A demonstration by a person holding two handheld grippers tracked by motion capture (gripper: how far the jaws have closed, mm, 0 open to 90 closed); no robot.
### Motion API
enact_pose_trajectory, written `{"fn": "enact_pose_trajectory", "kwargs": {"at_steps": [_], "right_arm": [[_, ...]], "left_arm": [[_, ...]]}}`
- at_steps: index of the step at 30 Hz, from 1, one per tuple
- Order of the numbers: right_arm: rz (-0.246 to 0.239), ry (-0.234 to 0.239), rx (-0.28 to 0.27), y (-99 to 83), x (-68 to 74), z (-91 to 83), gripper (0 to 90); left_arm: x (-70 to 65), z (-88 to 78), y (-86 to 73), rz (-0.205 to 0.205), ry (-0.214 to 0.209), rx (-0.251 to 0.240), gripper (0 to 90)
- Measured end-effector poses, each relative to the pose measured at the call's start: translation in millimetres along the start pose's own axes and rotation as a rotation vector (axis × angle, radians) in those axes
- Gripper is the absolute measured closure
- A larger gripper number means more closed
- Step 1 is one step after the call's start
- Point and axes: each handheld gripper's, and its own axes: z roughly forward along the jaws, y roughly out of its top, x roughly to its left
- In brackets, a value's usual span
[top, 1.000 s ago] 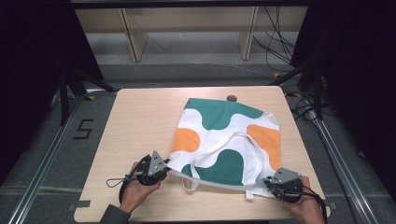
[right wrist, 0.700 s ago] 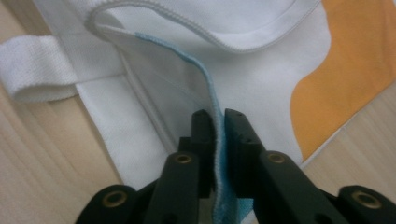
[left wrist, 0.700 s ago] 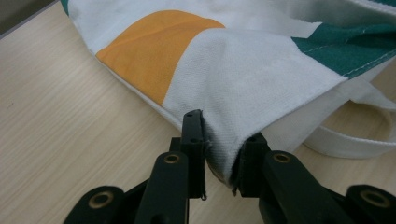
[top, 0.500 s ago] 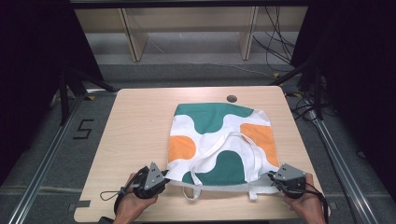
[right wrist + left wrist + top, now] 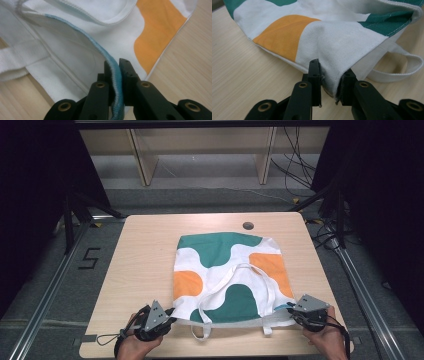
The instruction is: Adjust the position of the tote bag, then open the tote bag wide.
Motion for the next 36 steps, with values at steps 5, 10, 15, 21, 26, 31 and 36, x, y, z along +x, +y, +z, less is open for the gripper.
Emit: {"fn": "enact_pose_trajectory", "kwargs": {"at_steps": [5,10,15,21,26,31,36], "right_arm": [[0.044,0.003,-0.076,3.5,-1.7,-10.7,85.8],[0.074,0.002,-0.125,9.4,2.7,-19.0,86.0],[0.085,-0.002,-0.166,14.9,0.6,-24.1,86.1],[0.111,-0.003,-0.233,24.8,-2.8,-30.3,86.3],[0.118,-0.016,-0.279,35.8,-9.7,-36.3,86.6],[0.075,-0.054,-0.312,50.5,-17.1,-40.5,86.9],[0.052,-0.098,-0.372,73.9,-30.4,-54.3,87.2]], "left_arm": [[4.6,-2.8,1.4,-0.001,0.022,-0.022,75.9],[8.4,-6.8,3.6,-0.016,0.037,-0.057,76.5],[13.9,-11.3,10.9,-0.021,0.035,-0.091,76.9],[15.2,-13.2,18.7,-0.034,0.057,-0.133,78.1],[18.1,-19.5,29.9,-0.043,0.085,-0.157,79.4],[28.3,-25.6,49.7,-0.032,0.102,-0.233,80.5],[34.5,-35.4,73.1,-0.007,0.141,-0.302,81.8]]}}
